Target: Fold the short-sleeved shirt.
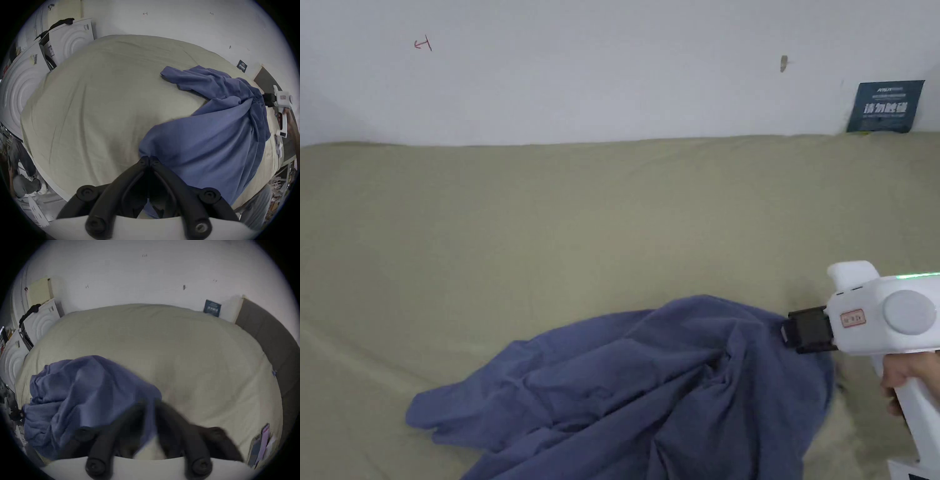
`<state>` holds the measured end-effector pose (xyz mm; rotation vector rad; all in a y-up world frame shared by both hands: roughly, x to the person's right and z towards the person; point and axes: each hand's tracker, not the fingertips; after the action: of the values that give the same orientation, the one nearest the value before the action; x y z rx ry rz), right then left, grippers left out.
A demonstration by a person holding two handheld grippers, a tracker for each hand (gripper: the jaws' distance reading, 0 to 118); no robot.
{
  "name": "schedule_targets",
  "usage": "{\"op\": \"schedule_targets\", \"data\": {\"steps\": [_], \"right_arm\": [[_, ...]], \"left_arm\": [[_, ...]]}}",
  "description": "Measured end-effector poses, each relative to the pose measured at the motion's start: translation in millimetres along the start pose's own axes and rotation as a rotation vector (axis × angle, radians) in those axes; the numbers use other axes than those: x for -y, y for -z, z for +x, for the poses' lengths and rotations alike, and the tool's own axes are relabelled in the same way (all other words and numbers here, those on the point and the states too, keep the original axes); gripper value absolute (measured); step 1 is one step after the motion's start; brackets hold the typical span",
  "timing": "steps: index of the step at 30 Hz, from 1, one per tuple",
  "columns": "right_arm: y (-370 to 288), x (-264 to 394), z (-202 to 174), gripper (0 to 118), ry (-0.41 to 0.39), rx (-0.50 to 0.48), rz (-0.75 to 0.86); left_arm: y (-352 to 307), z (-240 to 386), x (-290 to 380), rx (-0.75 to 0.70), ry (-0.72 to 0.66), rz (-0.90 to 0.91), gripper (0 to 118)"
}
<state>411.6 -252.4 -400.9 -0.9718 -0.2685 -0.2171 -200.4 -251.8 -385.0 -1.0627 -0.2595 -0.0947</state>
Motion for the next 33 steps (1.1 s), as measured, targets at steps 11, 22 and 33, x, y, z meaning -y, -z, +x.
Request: {"op": "schedule_targets", "data": {"steps": [11,22,33], "right_arm": [[-13.3,-2.0,-16.5,4,-0.059,0.065,0.038],[-227.2,12.7,7.2,4,0.015,0.048,0.317],[-373.3,41.1,31.0,4,0.061,0.121,0.503]], "left_arm": [[-3.1,-2.3,-7.9,0.000,-0.001,-0.001,0],[-114.9,-26.9,-68.1,-0.067,0.050,0.288,0],[-222.4,-32.0,-143.0,-0.094,0.088,0.498,0]]}}
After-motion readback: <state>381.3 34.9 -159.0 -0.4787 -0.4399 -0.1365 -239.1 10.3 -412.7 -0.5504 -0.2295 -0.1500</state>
